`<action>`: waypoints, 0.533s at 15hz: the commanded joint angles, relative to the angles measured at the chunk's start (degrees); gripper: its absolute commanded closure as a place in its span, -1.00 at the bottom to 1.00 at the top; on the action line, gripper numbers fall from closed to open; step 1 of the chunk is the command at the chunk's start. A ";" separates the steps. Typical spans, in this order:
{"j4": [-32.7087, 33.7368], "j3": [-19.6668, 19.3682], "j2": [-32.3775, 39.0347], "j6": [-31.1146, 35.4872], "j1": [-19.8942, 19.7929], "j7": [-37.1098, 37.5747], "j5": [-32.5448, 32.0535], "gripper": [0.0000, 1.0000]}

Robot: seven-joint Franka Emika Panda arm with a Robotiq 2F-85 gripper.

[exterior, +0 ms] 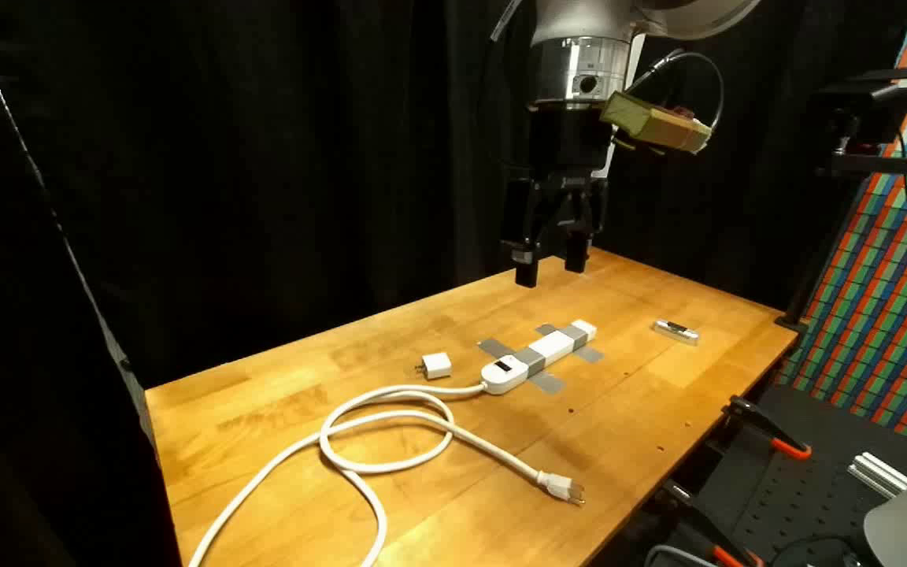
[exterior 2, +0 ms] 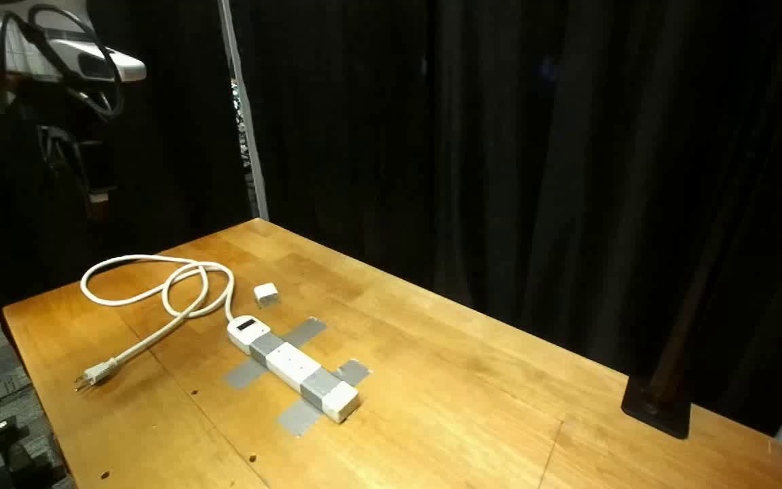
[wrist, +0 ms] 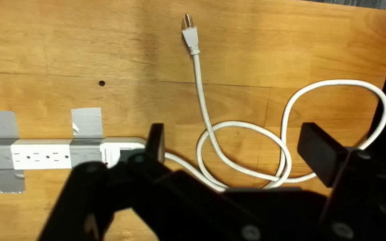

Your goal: Plug the charger head into the extension cable

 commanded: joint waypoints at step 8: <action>0.94 -0.14 -0.05 0.00 0.11 0.02 -0.05 -1.00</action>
